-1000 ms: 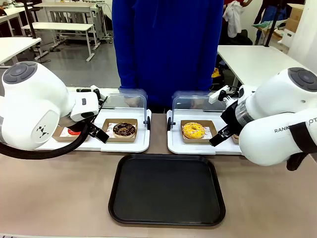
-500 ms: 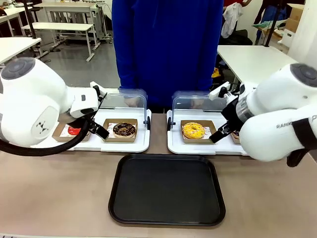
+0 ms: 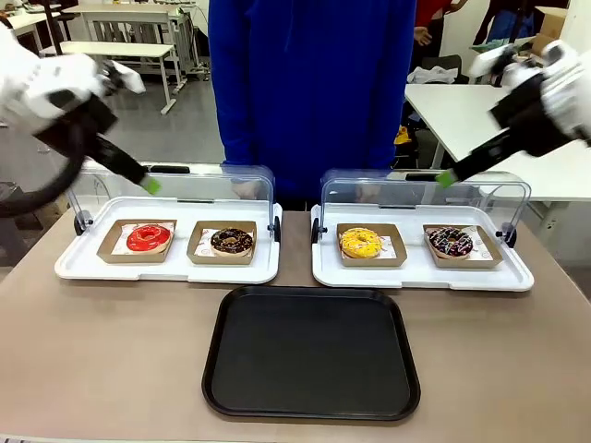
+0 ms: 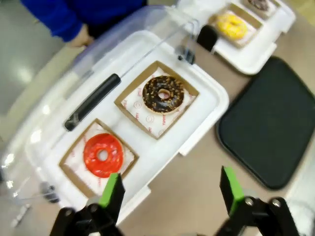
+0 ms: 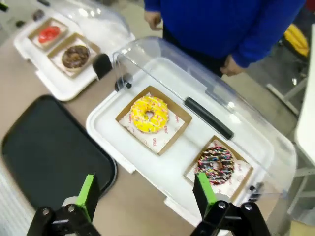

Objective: Move the first donut from the left to the tray.
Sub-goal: Pick up the Paper togo box containing the Donut indicated by the person and place it on the Handle tray.

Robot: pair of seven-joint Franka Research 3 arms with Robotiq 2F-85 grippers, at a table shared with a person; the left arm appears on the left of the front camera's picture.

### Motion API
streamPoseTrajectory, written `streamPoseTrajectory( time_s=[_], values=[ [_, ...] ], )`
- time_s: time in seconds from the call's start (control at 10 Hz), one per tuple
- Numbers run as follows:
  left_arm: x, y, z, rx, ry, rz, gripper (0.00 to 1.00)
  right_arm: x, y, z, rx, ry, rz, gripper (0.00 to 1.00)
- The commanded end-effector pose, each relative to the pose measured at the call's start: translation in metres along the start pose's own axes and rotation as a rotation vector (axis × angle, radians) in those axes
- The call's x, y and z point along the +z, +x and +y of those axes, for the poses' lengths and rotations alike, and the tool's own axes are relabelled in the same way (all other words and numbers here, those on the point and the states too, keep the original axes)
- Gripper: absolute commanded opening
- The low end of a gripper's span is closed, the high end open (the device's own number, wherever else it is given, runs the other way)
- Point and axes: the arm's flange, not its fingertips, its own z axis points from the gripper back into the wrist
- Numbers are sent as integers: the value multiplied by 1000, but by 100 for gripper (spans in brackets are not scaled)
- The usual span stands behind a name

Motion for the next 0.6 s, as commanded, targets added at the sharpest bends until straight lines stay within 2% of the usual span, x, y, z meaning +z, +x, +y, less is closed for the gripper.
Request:
streamPoseTrajectory(
  time_s=[0.0, 0.1, 0.5],
  values=[
    [28, -24, 51, -94, -137, -67, 100, 38, -33, -65, 52, 139, -68, 100],
    [46, -41, 69, -111, -173, -133, 100, 55, -52, -88, 95, 183, -128, 100],
    [91, -94, 125, -188, -192, -349, 100, 86, -106, -134, 148, 221, -312, 100]
  ],
)
